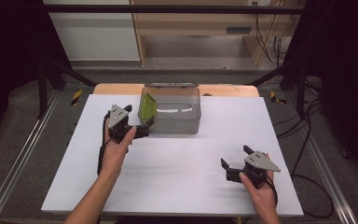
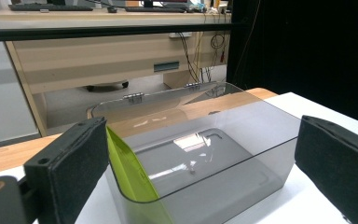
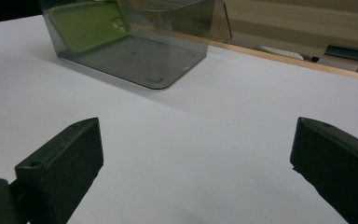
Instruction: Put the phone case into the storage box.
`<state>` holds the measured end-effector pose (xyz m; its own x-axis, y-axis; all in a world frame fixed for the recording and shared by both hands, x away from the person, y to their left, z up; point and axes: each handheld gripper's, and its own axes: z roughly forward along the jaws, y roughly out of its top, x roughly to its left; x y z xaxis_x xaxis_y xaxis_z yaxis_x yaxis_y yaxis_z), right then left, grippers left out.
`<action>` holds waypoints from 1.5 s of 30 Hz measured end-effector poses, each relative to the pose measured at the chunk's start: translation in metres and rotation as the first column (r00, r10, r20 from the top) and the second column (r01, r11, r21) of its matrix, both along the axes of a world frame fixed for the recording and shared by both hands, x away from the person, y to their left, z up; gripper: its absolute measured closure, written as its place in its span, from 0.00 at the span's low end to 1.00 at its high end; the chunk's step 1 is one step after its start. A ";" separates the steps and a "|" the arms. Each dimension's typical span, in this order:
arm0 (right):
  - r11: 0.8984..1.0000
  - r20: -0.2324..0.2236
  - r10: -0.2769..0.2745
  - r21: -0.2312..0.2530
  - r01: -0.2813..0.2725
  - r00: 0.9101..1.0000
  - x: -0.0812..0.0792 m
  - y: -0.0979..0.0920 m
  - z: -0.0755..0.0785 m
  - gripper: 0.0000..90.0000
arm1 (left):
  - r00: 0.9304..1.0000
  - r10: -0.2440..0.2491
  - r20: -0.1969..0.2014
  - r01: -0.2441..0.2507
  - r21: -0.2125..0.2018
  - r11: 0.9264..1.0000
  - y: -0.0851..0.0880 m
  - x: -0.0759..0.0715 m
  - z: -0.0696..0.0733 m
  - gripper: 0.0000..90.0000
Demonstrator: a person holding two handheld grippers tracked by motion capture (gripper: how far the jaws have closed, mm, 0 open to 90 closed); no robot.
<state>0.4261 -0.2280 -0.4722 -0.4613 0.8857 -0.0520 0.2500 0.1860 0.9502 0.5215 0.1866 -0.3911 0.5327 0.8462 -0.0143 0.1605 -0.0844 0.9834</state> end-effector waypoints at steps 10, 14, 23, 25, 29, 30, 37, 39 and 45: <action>1.000 -0.003 -0.007 -0.007 0.007 1.000 0.000 0.000 0.000 0.03 | 1.000 0.009 -0.002 -0.009 -0.008 1.000 0.012 -0.009 -0.006 0.03; 1.000 0.000 -0.006 -0.012 0.006 1.000 0.000 0.000 0.000 0.03 | 1.000 0.011 -0.002 -0.011 -0.009 1.000 0.017 -0.013 -0.007 0.03; 1.000 -0.002 -0.009 -0.010 0.009 1.000 0.000 0.000 0.000 0.03 | 1.000 0.022 0.010 -0.022 -0.004 1.000 0.031 -0.021 -0.007 0.03; 1.000 -0.004 -0.010 -0.009 0.010 1.000 0.000 0.000 0.000 0.03 | 1.000 0.027 0.015 -0.027 -0.006 1.000 0.035 -0.023 -0.007 0.03; 1.000 -0.004 -0.009 -0.010 0.008 1.000 0.000 0.000 0.000 0.03 | 0.999 0.030 0.018 -0.030 -0.014 0.999 0.042 -0.027 -0.006 0.03; 1.000 -0.004 -0.009 -0.010 0.009 1.000 0.000 0.000 0.000 0.03 | 0.999 0.031 0.020 -0.031 -0.013 0.999 0.044 -0.029 -0.006 0.03; 1.000 -0.001 -0.006 -0.014 0.006 1.000 0.000 0.000 0.000 0.03 | 0.999 0.040 0.023 -0.039 -0.022 0.999 0.055 -0.035 -0.006 0.03; 1.000 -0.001 -0.003 -0.015 0.003 1.000 0.000 0.000 0.000 0.03 | 0.999 0.046 0.027 -0.045 -0.024 0.999 0.059 -0.038 -0.006 0.03; 1.000 -0.003 -0.002 -0.015 0.002 1.000 0.000 0.000 0.000 0.03 | 0.998 0.054 0.025 -0.053 -0.032 0.998 0.070 -0.043 -0.008 0.03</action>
